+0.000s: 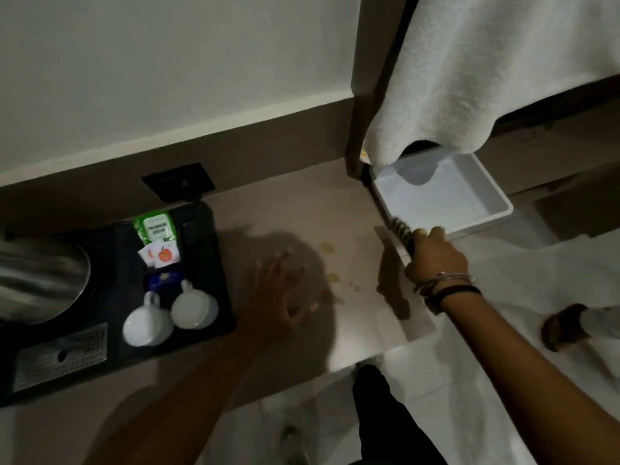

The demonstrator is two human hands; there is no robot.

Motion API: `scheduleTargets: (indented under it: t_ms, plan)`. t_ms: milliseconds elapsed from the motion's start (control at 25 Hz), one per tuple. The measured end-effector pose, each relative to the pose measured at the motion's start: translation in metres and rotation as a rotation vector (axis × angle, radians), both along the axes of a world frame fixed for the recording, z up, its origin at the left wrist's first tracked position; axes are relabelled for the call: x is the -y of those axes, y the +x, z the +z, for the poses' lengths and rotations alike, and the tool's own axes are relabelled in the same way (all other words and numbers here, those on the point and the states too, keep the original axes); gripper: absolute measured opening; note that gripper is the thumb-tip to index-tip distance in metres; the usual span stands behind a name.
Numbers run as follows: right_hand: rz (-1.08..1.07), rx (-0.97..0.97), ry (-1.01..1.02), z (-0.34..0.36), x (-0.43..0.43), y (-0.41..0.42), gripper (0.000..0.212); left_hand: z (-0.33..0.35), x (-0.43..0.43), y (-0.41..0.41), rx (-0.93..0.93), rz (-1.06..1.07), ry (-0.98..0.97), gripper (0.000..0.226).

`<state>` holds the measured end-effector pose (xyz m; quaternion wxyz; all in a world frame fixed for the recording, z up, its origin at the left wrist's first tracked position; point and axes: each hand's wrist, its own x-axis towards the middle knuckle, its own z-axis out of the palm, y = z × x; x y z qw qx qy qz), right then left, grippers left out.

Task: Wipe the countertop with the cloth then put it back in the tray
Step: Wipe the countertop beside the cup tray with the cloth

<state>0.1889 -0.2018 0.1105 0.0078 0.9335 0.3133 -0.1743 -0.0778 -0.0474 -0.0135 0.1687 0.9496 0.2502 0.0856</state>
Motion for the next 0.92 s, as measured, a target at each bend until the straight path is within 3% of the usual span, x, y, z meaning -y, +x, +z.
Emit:
scheduleTargets:
  t_ms: [120,160,320,480,680,920]
  plan:
    - [0.042,-0.335,-0.034,-0.033,0.015,-0.076,0.064,-0.008,0.035,-0.075,-0.027,-0.296,0.060,0.083]
    - [0.029,-0.348,-0.029,-0.043,0.017,-0.093,0.064,-0.011,0.037,-0.095,-0.046,-0.355,0.089,0.081]
    - [0.106,0.017,0.079,-0.073,0.026,-0.108,0.087,-0.018,0.027,-0.143,-0.181,-0.493,0.177,0.071]
    - [0.277,0.033,0.032,-0.114,0.038,-0.104,0.095,-0.020,0.018,-0.145,-0.223,-0.486,0.142,0.074]
    - [0.098,0.077,0.173,-0.135,0.031,-0.106,0.088,-0.029,0.011,-0.141,-0.195,-0.479,0.090,0.072]
    - [0.173,0.118,0.151,-0.142,-0.013,-0.083,0.093,-0.036,0.010,-0.140,-0.149,-0.542,0.069,0.066]
